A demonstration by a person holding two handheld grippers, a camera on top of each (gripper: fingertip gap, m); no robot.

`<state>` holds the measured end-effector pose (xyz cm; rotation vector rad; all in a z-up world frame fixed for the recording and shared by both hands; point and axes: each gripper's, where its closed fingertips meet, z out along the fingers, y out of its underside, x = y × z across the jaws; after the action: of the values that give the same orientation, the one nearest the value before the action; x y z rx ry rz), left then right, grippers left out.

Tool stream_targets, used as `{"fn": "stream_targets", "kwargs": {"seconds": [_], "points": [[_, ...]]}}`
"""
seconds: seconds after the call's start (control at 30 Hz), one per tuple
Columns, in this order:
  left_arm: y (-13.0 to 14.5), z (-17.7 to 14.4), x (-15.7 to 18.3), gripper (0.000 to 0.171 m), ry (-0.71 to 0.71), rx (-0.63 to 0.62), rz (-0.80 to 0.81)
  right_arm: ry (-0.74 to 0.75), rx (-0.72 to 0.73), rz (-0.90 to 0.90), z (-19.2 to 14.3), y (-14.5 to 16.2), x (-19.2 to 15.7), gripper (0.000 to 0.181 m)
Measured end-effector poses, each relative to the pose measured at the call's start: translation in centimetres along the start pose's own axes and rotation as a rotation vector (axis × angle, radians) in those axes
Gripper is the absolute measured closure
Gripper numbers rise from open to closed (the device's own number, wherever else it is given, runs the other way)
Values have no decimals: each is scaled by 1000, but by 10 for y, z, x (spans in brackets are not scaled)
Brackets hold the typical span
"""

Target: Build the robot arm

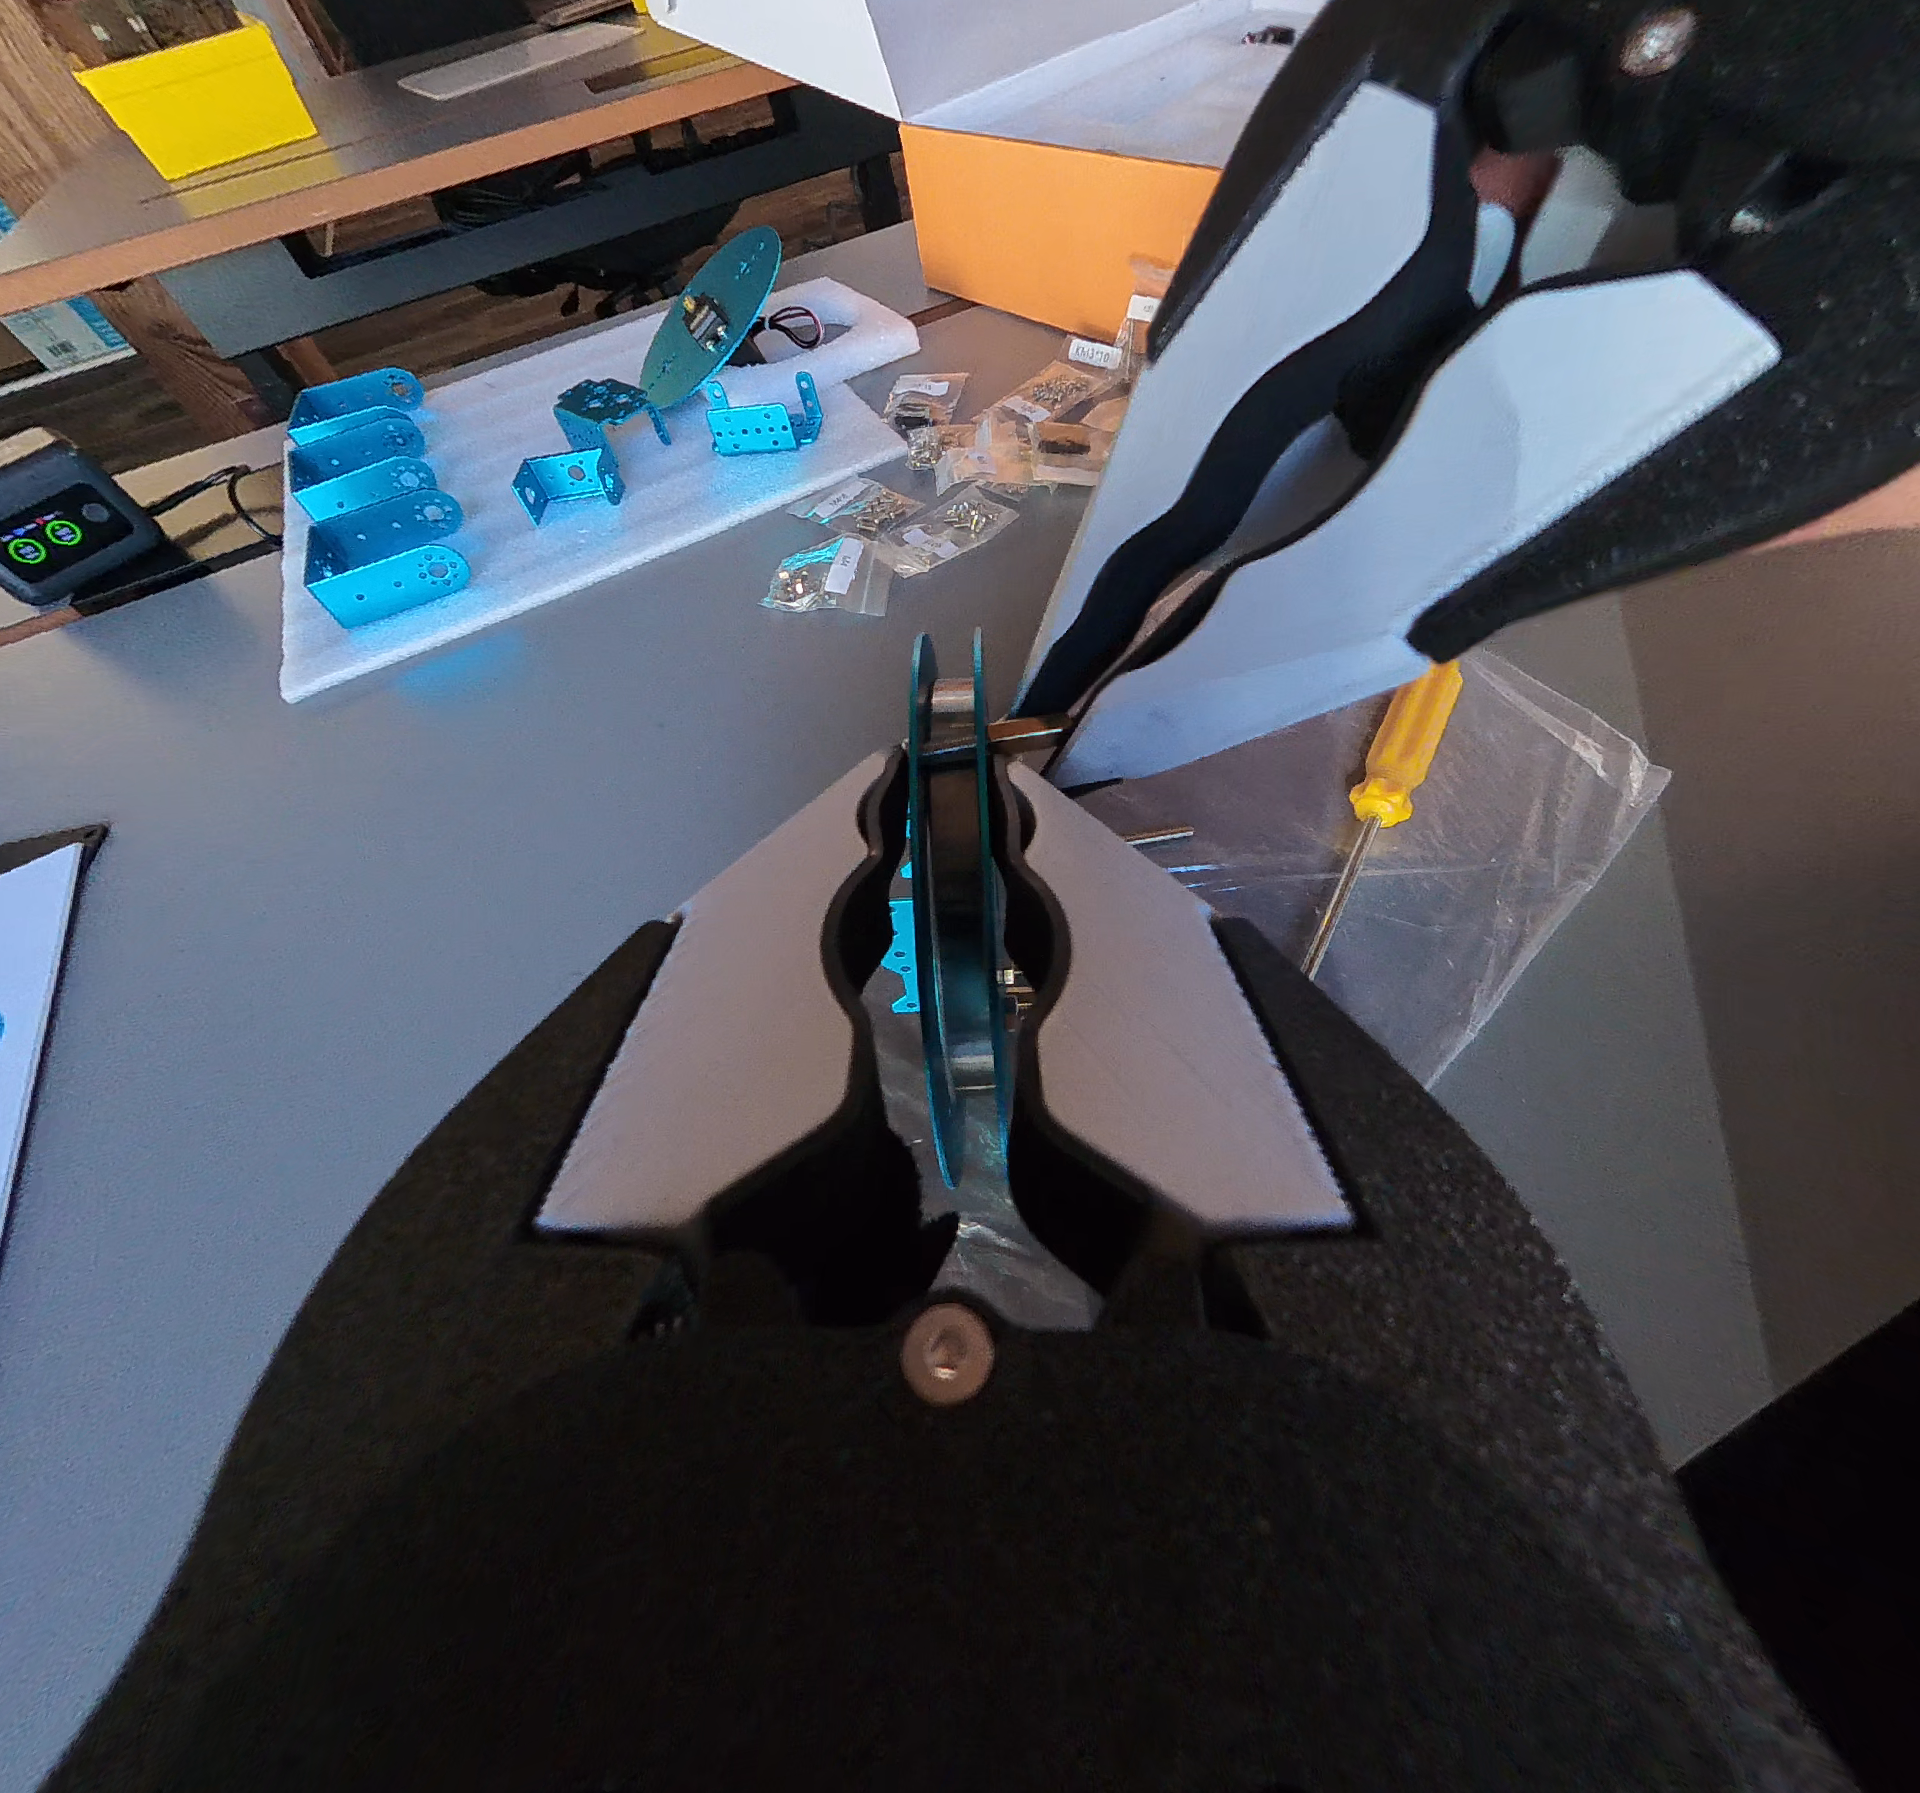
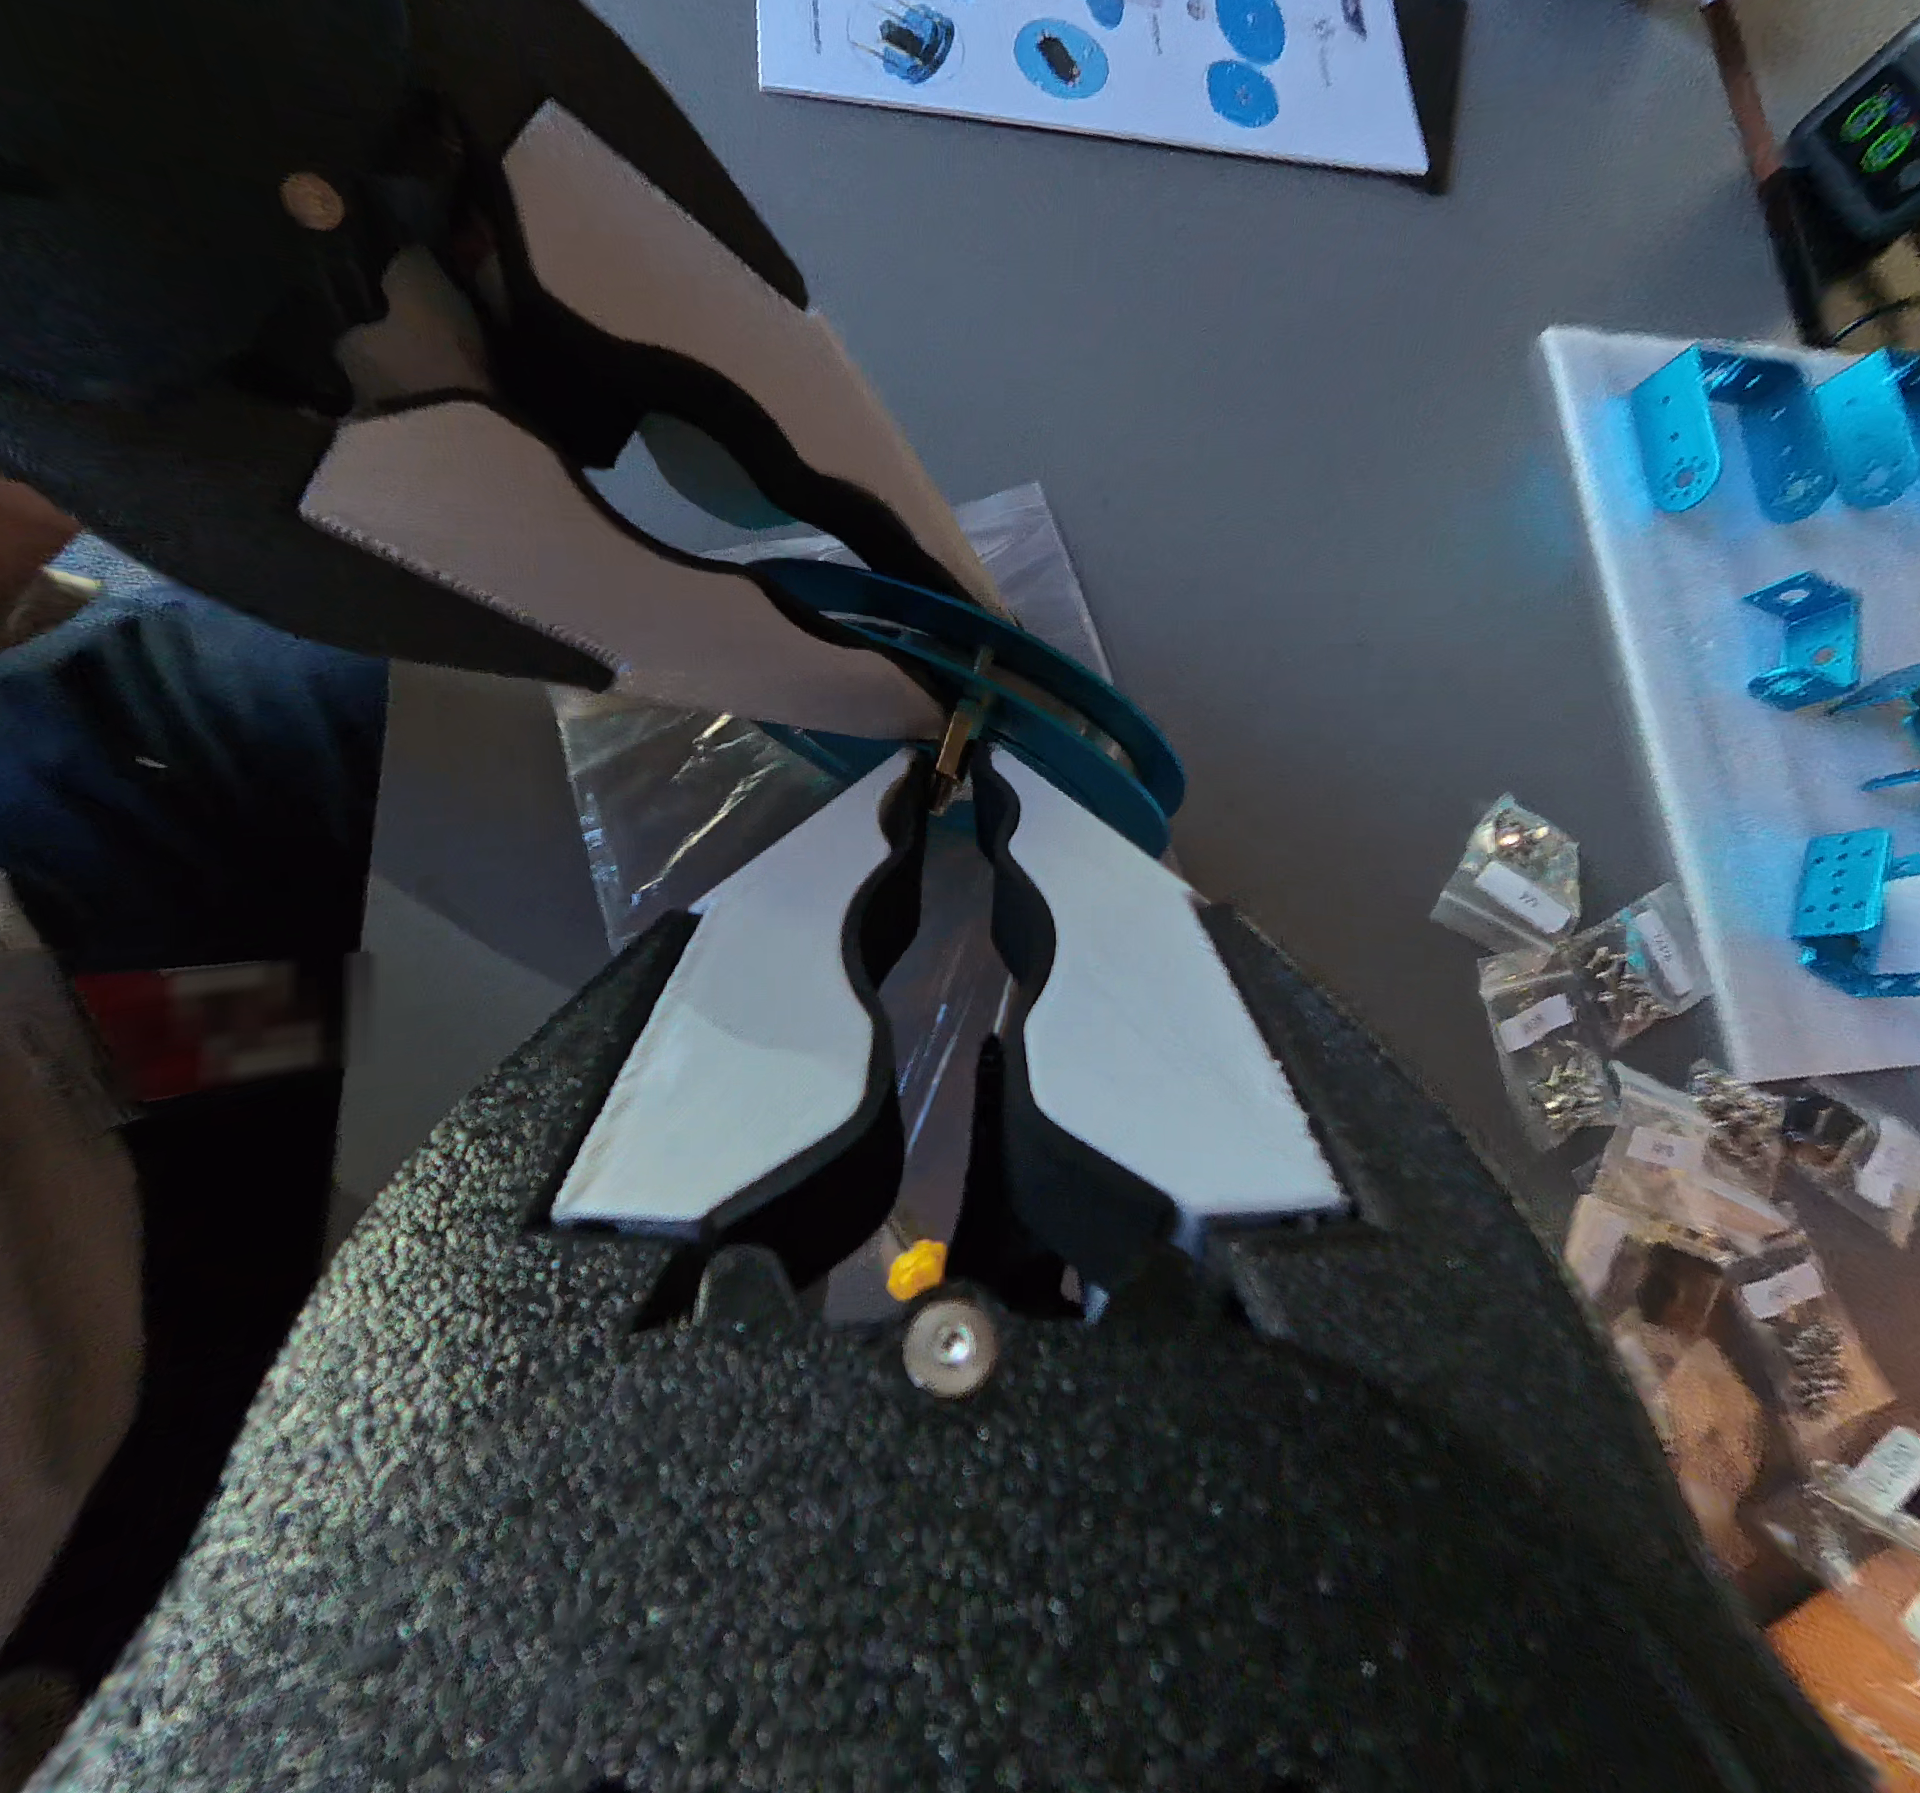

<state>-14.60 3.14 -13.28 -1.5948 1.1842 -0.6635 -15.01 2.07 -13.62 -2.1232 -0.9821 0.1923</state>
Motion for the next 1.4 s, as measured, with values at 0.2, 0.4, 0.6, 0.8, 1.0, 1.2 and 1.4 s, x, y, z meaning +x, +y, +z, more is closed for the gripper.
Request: {"fn": "stream_targets", "kwargs": {"seconds": [0.2,0.4,0.6,0.8,1.0,1.2,1.4], "points": [[-1,-2,7,159,12,34,15,-595,-4,709,-7,1,-11,178],[-1,-2,12,159,30,43,-5,-947,79,1048,-13,1,-18,177],[-2,1,13,159,16,27,-11,-116,-44,177,-11,10,-5,173],[-1,-2,16,160,13,48,55,-218,-142,310,-10,12,-11,177],[0,-4,15,160,26,64,38,-1167,77,1252,-15,1,-21,176],[0,-3,13,159,16,55,-8,-545,89,705,-10,8,-12,168],[-1,-3,16,160,32,64,15,-258,-89,388,-11,11,-13,176]]}}
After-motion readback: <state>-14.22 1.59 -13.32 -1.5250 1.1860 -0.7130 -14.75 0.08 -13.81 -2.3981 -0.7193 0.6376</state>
